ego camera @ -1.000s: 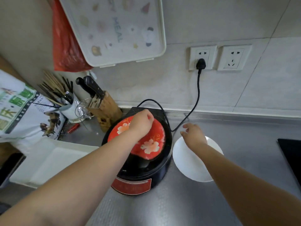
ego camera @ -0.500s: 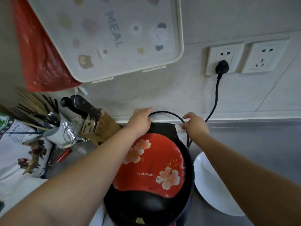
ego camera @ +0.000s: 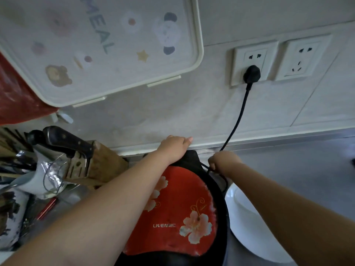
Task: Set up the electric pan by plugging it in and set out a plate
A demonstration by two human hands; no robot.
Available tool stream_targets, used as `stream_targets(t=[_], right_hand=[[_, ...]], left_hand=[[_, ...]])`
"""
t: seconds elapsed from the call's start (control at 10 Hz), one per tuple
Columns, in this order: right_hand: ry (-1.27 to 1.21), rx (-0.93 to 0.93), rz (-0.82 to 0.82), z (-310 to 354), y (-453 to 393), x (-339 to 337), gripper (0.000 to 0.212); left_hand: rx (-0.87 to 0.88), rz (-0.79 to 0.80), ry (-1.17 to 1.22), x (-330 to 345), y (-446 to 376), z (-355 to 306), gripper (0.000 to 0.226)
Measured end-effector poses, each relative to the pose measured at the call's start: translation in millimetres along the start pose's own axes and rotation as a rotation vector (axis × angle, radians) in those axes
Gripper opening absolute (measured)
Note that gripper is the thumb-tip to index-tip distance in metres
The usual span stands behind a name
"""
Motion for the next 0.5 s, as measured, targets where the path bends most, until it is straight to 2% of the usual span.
stream_targets(t=[0.2,0.3,0.5], right_hand=[[-0.373,0.019,-0.106,-14,12,-16,0.022],[-0.391,-0.018,-0.096,-14,16,-14,0.018],[-0.424,0.016,-0.197,-22,25,-15,0.039]], left_hand=[[0.063,0.002,0.013,3,-10,-24,0.055],[0.072,0.011,-0.031,-2,-11,-30,0.051],[0.075,0.010,-0.080,-10,-9,-39,0.062]])
Point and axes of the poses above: each hand's wrist, its own y-axis away from the middle knuckle, its own x-axis out of the palm, z = x × y, the point moved 4 cm from there along -y, towards the middle knuckle, and after that the axes turned 9 degrees about x, right-handed, at the moved point
